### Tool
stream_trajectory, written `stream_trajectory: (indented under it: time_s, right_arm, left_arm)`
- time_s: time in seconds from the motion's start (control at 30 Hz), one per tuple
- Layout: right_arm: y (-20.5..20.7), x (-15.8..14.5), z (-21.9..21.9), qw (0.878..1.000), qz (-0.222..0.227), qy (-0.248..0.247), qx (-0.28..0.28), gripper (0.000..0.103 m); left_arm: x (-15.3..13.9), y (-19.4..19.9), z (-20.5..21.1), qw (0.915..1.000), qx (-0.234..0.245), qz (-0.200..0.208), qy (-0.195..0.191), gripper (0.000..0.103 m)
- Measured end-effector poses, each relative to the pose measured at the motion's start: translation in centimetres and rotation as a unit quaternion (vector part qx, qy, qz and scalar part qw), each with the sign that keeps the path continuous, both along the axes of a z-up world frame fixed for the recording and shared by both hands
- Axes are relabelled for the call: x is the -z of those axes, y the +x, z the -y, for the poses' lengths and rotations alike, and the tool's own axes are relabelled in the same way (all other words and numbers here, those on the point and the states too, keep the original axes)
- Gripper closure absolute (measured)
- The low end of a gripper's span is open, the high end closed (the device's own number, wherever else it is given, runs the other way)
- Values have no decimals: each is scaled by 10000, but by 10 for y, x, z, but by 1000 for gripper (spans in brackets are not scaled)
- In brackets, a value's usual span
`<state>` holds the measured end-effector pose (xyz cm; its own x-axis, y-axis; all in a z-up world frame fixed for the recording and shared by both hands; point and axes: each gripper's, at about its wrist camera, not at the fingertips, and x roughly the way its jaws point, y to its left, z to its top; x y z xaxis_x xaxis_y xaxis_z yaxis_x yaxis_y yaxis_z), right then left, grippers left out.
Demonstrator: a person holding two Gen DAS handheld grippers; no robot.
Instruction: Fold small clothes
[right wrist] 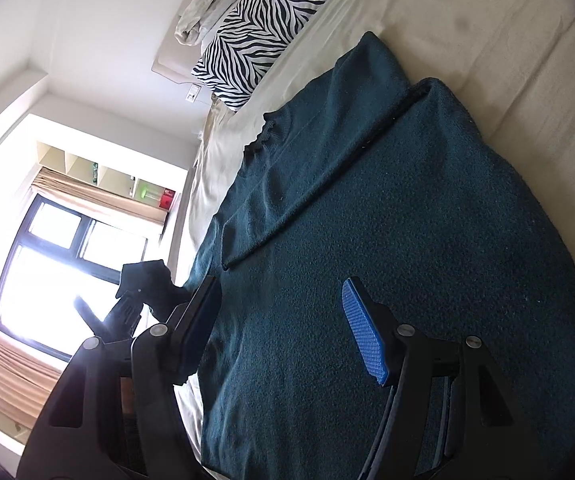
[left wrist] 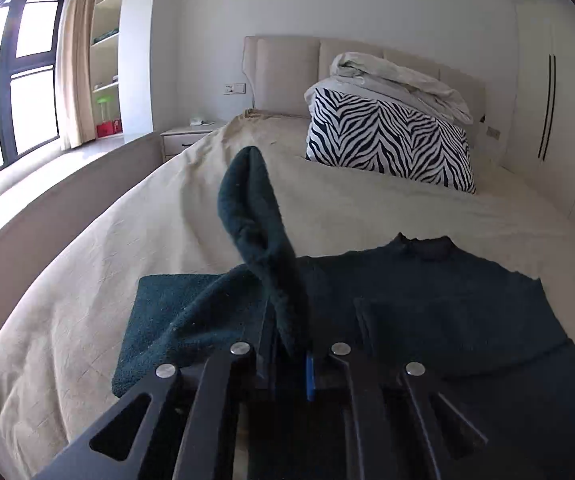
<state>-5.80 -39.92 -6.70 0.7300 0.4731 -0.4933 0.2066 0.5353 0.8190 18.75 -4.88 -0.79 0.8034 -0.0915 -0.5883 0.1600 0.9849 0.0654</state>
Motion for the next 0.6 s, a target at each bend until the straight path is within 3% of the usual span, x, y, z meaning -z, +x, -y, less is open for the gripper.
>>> stream_trajectory:
  time_s: [0.07,0.17,0.2,0.23,0.27,0.3,0.33,0.43,0.6]
  right_arm:
    - [6,2,1,10000,-30,-23,-62,40]
    - [20,3,0,9996,-93,-164,-222,40]
    - [27,4,-1,9993,-137,-176,-286,40]
    - [36,6,-4,9991,-175,-171,-344,40]
    - [47,8,-9,9988,-199,-142,-426,40]
    - [59,10,-15,9983,-218,-101,-534,40]
    - [73,11,-24,9975,-242,-52,-663,40]
    - [117,22,-55,9930,-388,258,-1085,40]
    - [176,52,-106,9811,-982,715,-1503,40]
  left_arm:
    - [35,-12,56,9965,459,-166,686,92]
    - [82,-21,74,9923,565,-558,955,87]
    - [85,-22,68,9929,530,-596,884,87]
    - [82,-22,60,9945,535,-626,654,79]
    - [79,-26,49,9958,489,-666,393,71]
    - [79,-24,39,9964,411,-726,141,52]
    - [82,-29,23,9963,305,-795,-94,47]
    - [87,-32,5,9944,208,-877,-553,47]
    - [86,-31,5,9944,241,-791,-661,47]
